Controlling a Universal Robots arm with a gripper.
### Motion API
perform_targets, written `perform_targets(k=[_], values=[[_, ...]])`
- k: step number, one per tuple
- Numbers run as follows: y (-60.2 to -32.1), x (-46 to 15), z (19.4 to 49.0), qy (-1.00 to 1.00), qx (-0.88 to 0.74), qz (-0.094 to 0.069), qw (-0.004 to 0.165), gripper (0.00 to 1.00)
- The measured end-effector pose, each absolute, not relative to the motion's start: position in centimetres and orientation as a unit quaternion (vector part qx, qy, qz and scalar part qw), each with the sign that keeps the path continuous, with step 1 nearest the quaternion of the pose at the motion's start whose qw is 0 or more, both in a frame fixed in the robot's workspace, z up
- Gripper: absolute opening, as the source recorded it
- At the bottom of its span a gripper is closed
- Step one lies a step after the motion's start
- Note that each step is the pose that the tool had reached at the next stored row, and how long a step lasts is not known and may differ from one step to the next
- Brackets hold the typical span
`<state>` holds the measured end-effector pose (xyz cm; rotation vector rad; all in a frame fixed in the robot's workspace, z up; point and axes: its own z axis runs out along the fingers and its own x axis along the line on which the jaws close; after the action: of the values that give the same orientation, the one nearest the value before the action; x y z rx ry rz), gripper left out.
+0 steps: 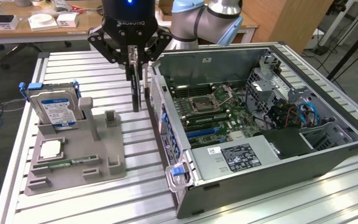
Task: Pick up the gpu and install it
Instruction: 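Pick up the gpu and move the gpu toward the slot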
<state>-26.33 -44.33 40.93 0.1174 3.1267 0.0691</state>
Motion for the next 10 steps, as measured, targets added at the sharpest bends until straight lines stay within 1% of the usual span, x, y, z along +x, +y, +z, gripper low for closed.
perform_targets(k=[10], values=[[-44.3,-25.1,40.9,0.999,0.037,0.022,0.006,0.26]])
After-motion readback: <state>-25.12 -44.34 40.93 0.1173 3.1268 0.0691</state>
